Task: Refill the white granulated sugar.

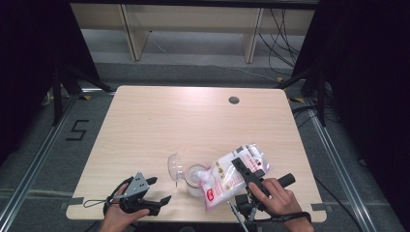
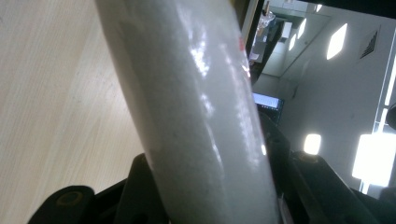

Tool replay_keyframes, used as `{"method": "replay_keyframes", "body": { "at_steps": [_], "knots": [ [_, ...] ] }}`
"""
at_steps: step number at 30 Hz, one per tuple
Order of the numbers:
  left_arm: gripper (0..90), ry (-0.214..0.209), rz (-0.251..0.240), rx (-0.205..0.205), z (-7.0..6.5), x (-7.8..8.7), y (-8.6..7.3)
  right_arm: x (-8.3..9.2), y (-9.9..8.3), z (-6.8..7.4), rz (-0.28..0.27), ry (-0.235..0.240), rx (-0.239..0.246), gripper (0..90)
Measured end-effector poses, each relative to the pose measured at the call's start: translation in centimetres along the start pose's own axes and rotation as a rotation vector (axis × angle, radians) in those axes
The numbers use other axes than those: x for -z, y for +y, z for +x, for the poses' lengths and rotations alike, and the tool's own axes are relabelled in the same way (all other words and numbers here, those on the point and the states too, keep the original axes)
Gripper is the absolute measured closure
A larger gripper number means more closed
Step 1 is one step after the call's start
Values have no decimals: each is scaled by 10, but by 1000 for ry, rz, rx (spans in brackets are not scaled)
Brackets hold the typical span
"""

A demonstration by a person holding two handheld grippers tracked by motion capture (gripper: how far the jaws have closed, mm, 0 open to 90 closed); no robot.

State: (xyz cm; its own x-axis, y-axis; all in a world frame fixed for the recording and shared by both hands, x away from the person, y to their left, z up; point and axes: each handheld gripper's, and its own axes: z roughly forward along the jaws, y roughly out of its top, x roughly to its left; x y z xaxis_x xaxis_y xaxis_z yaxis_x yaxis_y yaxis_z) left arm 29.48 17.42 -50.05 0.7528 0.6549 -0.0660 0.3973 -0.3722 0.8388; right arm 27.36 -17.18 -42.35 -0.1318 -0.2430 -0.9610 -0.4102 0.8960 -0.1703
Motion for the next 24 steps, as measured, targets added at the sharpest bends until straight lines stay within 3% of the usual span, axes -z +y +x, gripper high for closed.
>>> {"method": "replay_keyframes", "body": {
  "at_steps": [1,2,3,5,8,9,10,13,15,17,18,20,21,22,24],
  "knots": [
    [182,-9,-13,16,-1,-1,0,-1,0,-2,-10,-1,25,640],
    [182,-8,-15,9,-1,-2,0,0,0,2,12,18,-18,642],
    [182,-9,-9,8,-1,-2,0,-1,0,0,-4,15,12,644],
    [182,-12,-4,18,-1,-3,0,-2,0,3,-12,12,-14,647],
    [182,-19,-13,27,-1,-4,0,-3,0,2,-18,13,-2,648],
    [182,-20,-4,14,-1,-3,0,-2,-1,4,-8,19,-33,648],
    [182,-22,-6,17,-1,-3,0,-4,-2,2,-36,-6,16,651],
    [183,-15,-12,14,-1,-3,1,-2,-2,4,-7,26,-12,652],
    [183,-12,-15,21,0,-2,0,-3,-1,1,-23,12,26,654],
    [183,-5,-17,25,1,-1,0,-2,-1,1,-19,12,29,655],
    [183,4,-5,7,3,0,0,-2,-2,1,-18,12,33,656],
    [184,-3,-21,23,1,-1,0,-1,-2,7,11,27,-44,656],
    [185,-3,-20,11,1,-1,0,-1,-3,7,11,28,-41,657],
    [185,-1,-15,-9,1,0,1,-3,-3,4,-15,20,-2,657],
    [188,-4,-13,-14,1,0,1,-3,-3,4,-14,21,1,658]
  ]
}}
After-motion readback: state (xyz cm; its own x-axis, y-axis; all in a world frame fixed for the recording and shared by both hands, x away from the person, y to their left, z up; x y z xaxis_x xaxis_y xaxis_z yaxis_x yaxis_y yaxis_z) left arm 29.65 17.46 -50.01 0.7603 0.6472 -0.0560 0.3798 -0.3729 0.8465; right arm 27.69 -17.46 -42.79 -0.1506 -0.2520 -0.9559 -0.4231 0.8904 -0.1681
